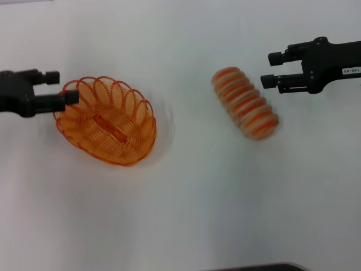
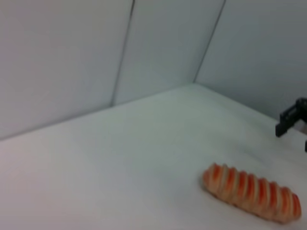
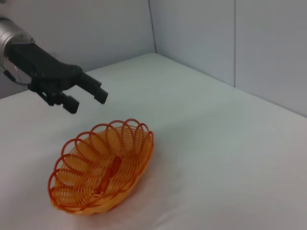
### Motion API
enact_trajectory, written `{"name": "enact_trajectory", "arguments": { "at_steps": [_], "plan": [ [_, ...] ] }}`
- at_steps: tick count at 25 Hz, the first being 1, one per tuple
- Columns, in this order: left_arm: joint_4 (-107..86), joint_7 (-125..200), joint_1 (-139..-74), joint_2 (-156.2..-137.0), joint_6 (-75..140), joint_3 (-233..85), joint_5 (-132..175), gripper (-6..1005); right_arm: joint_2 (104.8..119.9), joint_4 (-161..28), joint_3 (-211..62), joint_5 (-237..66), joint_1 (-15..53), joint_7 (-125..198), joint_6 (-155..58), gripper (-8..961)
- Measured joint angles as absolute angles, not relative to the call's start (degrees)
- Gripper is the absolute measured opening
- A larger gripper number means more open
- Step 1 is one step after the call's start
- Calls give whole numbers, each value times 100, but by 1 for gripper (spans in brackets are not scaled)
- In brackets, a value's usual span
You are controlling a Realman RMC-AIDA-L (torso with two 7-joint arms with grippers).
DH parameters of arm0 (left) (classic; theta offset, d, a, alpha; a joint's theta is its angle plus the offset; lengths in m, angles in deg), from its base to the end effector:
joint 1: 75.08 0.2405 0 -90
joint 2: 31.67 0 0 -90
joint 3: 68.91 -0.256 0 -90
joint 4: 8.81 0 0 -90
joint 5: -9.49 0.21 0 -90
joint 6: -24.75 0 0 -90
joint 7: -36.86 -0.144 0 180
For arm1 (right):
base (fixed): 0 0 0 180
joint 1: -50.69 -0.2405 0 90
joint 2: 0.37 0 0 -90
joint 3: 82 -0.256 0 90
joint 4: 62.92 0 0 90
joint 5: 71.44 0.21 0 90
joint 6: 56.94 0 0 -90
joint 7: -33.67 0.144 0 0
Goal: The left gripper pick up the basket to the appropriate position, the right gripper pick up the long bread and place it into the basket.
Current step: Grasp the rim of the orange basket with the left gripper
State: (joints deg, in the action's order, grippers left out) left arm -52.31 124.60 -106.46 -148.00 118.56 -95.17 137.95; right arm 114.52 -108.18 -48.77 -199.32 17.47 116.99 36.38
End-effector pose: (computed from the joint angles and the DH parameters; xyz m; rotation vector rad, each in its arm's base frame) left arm -0.2908 0.3335 0.0494 -2.6457 -0.8067 -0.5406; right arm 0.2752 0.3468 0.0518 -2.7572 0.5654 0.4039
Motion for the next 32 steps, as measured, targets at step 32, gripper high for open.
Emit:
{"name": "enact_trajectory", "arguments": {
  "at_steps": [32],
  "plan": [
    [-6926,16700,-11809,-14549,11637,-11113,15312,778,11524,-10807,-4677,-19933,1717,11536,3587,615]
  ]
}}
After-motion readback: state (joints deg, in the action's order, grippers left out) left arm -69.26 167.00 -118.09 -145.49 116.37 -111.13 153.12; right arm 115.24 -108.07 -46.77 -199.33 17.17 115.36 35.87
